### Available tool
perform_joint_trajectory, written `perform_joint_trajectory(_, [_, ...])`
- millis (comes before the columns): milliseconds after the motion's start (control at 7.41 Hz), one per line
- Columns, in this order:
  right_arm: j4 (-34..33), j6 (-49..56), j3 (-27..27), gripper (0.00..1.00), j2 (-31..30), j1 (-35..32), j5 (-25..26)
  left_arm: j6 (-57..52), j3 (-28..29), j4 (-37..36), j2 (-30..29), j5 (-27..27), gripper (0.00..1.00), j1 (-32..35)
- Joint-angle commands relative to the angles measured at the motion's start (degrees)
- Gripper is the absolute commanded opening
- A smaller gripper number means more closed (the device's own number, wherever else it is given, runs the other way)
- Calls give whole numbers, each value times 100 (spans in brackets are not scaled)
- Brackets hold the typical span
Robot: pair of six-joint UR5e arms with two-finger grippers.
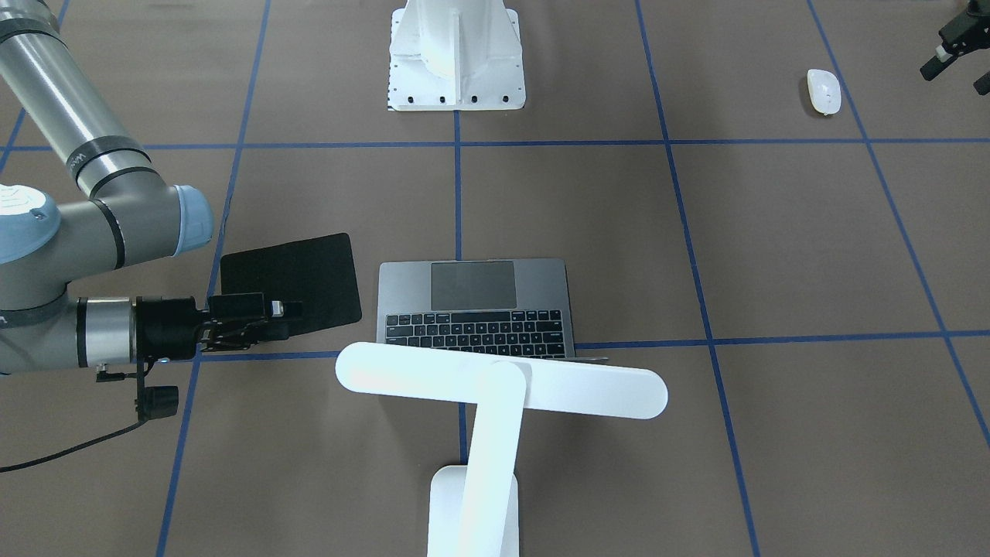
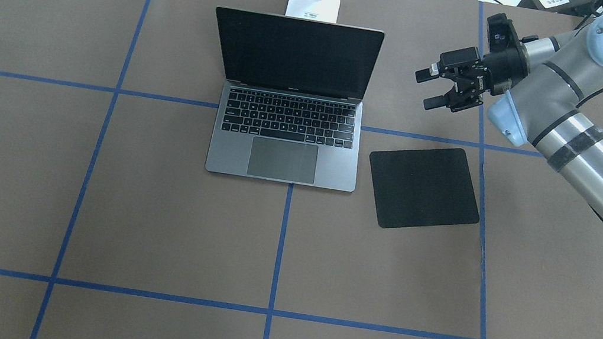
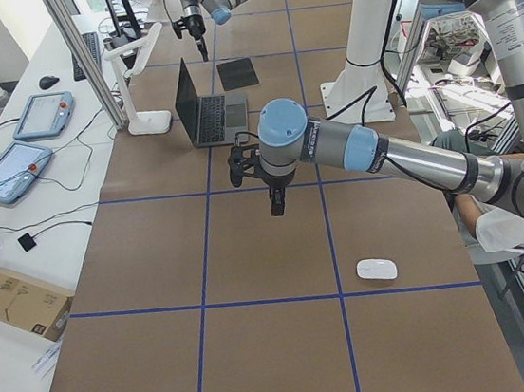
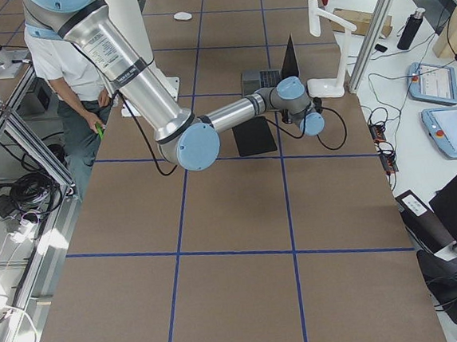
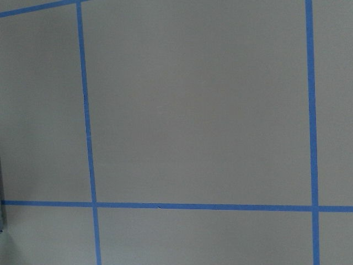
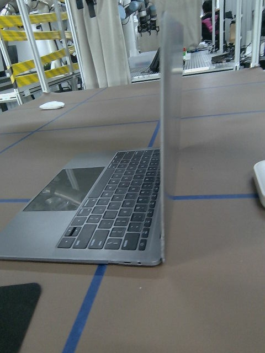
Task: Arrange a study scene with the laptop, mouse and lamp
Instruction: 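Release the black mouse pad beside the laptop and withdraw the right gripper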
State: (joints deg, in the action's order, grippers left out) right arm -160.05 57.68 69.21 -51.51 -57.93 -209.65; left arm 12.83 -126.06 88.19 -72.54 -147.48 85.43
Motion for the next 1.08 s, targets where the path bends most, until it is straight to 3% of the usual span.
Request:
perform_joint_trajectory(0, [-18, 33, -92, 99, -16, -393, 2, 0, 38, -4, -24, 0, 100, 0])
perform_joint_trajectory(675, [-44, -1519, -31, 99, -560, -1054, 2241, 9, 99, -4, 20, 0, 100, 0])
perform_joint_trajectory(945, [-9, -1619, -31, 99, -675, -1430, 3696, 17, 91, -39, 29, 17, 100, 9])
